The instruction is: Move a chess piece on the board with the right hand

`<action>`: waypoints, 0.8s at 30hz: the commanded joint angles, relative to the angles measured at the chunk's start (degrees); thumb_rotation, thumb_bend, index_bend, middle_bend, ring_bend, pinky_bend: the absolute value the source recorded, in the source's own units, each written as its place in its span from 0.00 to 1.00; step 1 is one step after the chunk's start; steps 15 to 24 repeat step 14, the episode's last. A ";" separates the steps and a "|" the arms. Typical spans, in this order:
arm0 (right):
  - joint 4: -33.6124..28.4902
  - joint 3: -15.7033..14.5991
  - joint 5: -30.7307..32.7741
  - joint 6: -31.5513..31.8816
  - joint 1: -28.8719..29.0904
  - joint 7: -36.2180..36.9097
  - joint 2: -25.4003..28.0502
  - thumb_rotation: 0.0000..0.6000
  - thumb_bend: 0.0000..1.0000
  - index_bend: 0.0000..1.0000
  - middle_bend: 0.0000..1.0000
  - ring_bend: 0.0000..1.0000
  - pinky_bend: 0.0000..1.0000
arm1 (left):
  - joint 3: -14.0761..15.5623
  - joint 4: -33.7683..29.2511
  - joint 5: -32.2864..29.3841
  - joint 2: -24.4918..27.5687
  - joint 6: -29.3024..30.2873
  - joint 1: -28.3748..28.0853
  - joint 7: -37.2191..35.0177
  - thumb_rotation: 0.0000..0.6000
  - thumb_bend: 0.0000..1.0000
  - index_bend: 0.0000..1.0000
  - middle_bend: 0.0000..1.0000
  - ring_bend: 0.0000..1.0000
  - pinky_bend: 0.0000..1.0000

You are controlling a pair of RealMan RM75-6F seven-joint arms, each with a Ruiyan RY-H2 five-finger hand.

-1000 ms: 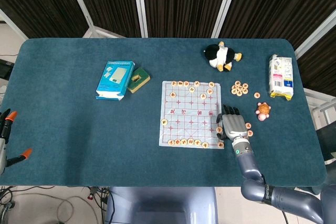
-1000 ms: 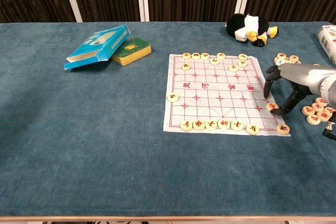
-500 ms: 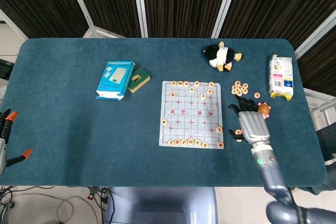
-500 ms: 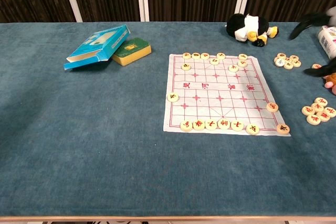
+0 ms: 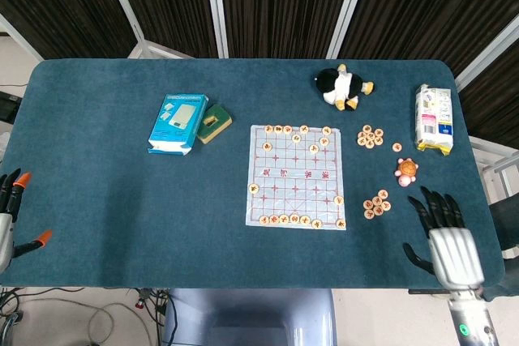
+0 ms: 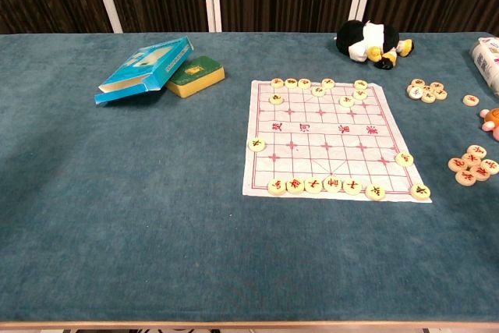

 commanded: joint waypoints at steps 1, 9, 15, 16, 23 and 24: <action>4.22 -1.66 -2.67 2.65 -3.31 0.45 -1.95 1.00 0.35 0.12 0.00 0.00 0.02 | -0.07 -0.04 -0.15 0.14 0.04 0.04 -0.27 1.00 0.05 0.01 0.00 0.00 0.05; 7.32 0.11 -3.15 1.91 -4.39 1.26 -2.76 1.00 0.35 0.12 0.00 0.00 0.02 | -0.09 -0.02 0.02 0.26 0.24 0.09 -0.67 1.00 0.05 0.01 0.00 0.00 0.05; 7.17 0.62 -3.57 1.11 -4.82 1.70 -2.56 1.00 0.35 0.12 0.00 0.00 0.02 | 0.02 0.01 0.24 0.15 0.21 0.03 -0.44 1.00 0.05 0.01 0.00 0.00 0.05; 7.17 0.62 -3.57 1.11 -4.82 1.70 -2.56 1.00 0.35 0.12 0.00 0.00 0.02 | 0.02 0.01 0.24 0.15 0.21 0.03 -0.44 1.00 0.05 0.01 0.00 0.00 0.05; 7.17 0.62 -3.57 1.11 -4.82 1.70 -2.56 1.00 0.35 0.12 0.00 0.00 0.02 | 0.02 0.01 0.24 0.15 0.21 0.03 -0.44 1.00 0.05 0.01 0.00 0.00 0.05; 7.17 0.62 -3.57 1.11 -4.82 1.70 -2.56 1.00 0.35 0.12 0.00 0.00 0.02 | 0.02 0.01 0.24 0.15 0.21 0.03 -0.44 1.00 0.05 0.01 0.00 0.00 0.05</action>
